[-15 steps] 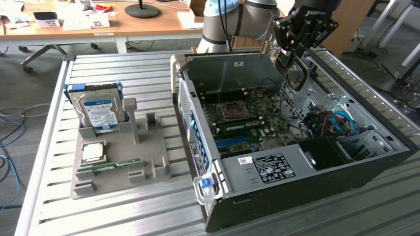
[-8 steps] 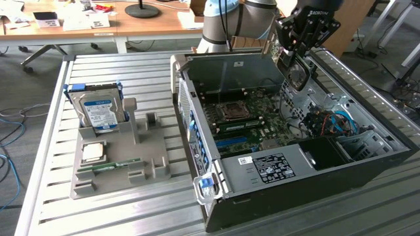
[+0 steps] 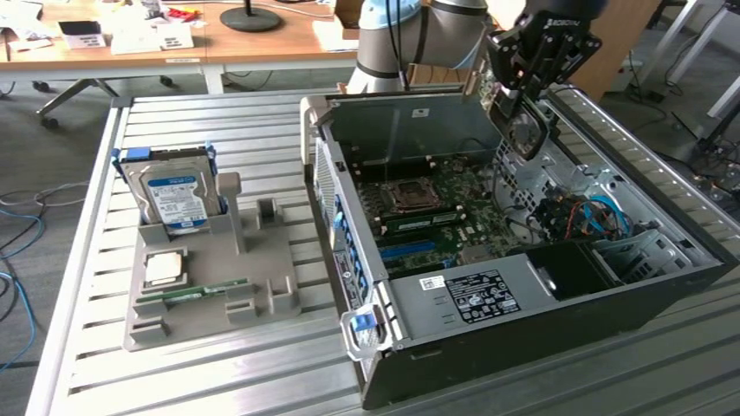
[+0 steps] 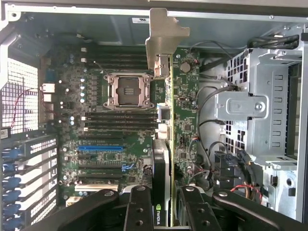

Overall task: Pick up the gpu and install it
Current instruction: 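Pick up the gpu and move the gpu toward the slot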

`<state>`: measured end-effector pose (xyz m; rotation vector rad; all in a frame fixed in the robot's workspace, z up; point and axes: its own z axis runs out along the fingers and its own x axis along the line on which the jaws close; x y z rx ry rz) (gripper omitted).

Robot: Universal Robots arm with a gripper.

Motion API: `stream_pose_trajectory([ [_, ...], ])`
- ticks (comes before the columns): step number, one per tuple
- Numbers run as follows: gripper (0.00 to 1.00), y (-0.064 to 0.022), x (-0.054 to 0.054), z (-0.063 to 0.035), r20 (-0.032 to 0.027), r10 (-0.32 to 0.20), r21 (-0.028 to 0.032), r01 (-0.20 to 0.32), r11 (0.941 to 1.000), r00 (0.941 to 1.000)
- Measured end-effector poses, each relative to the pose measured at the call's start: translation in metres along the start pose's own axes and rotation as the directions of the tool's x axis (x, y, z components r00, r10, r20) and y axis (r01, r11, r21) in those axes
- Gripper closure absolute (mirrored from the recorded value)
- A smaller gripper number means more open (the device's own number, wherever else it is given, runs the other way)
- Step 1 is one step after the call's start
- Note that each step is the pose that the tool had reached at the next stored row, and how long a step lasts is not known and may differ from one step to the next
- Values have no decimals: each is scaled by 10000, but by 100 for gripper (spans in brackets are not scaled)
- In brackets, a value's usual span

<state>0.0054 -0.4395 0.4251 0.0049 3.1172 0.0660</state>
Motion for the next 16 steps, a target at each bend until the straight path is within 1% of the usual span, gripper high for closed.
stream_pose_trajectory([
  [16,73,0,-246,9,0,-1,-1,1,10000,10000],
])
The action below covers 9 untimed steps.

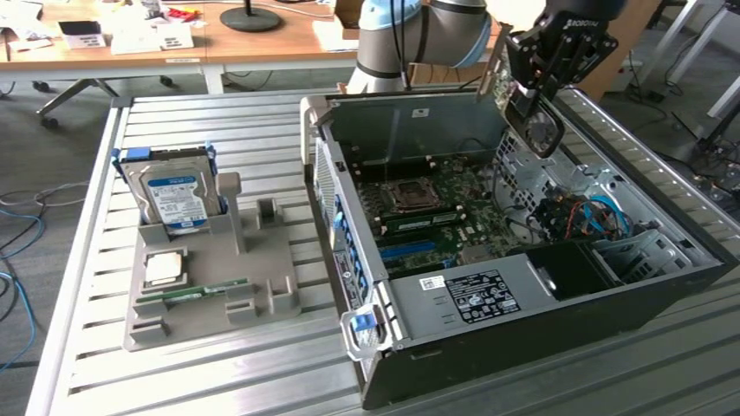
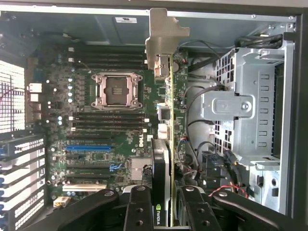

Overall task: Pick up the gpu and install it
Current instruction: 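Pick up the gpu and move the gpu toward the slot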

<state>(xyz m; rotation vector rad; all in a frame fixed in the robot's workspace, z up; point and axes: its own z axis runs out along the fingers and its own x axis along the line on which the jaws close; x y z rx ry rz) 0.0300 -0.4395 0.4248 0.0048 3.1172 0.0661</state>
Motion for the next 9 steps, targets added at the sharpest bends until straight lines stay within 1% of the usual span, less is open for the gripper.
stream_pose_trajectory([
  [7,73,0,-90,3,0,0,1,0,10000,10000],
  [9,73,1,-101,3,0,0,0,0,10000,10000],
])
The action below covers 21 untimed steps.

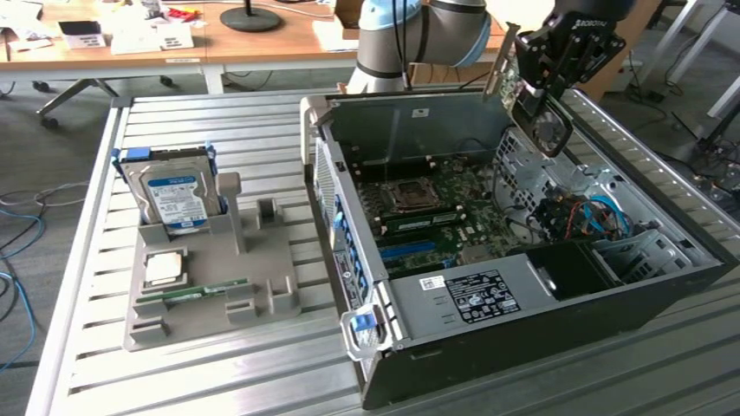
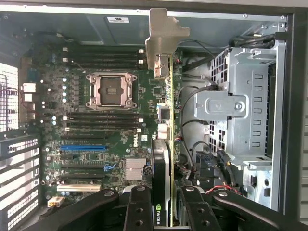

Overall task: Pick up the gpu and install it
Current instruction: 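Pick up the gpu and move the gpu toward the slot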

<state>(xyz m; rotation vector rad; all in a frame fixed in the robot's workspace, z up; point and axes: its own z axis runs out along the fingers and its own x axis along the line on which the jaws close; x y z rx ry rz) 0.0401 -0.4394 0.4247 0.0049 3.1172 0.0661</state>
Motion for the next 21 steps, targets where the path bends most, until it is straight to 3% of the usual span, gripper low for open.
stream_pose_trajectory([
  [8,73,0,-16,0,0,-1,0,1,10000,10000],
  [21,73,0,-179,6,0,0,0,0,10000,10000],
])
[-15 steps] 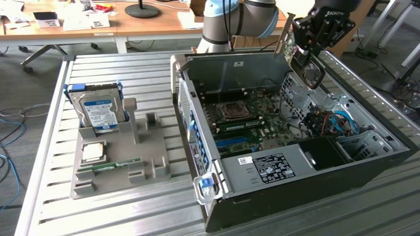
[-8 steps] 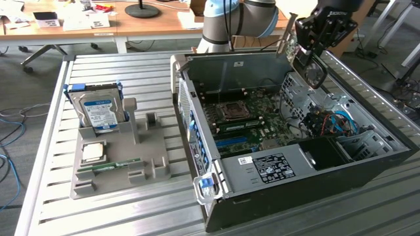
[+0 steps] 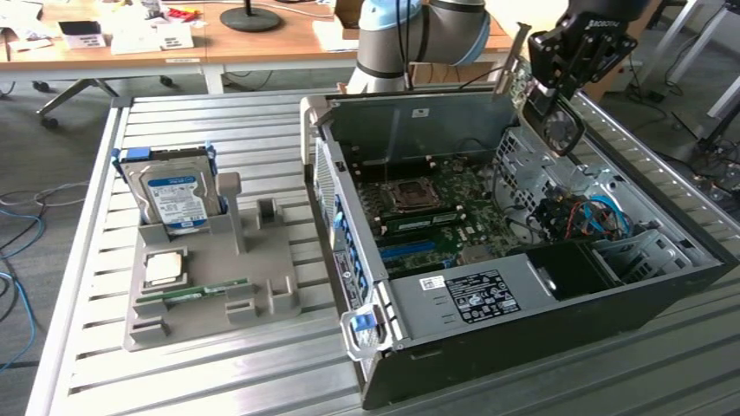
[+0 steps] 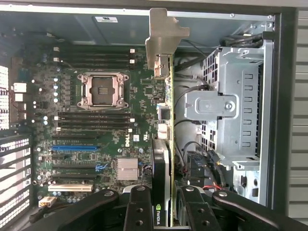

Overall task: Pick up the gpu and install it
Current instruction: 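Pick up the gpu and move the gpu toward the slot, then insert the gpu into the slot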

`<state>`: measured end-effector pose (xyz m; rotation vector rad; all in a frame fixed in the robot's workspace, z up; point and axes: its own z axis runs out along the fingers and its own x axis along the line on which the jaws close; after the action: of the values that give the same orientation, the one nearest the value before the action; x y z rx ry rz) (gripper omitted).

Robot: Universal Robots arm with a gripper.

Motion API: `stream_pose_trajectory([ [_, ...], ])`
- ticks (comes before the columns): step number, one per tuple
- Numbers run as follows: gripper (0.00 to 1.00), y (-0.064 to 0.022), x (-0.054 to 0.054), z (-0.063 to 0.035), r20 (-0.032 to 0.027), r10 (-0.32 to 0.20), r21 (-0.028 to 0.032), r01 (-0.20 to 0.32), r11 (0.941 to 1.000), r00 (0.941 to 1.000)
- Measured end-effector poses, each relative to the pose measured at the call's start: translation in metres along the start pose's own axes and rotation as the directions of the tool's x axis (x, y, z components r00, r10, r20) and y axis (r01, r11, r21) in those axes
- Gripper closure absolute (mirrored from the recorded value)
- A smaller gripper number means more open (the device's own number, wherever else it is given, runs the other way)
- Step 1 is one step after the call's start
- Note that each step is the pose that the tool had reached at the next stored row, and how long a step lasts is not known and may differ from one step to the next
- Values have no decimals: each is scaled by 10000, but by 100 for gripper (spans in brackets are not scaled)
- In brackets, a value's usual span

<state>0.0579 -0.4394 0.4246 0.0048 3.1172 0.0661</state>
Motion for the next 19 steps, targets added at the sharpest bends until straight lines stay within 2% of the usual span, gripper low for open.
stream_pose_trajectory([
  [19,73,0,-13,0,-3,-76,-2,76,10000,10000],
])
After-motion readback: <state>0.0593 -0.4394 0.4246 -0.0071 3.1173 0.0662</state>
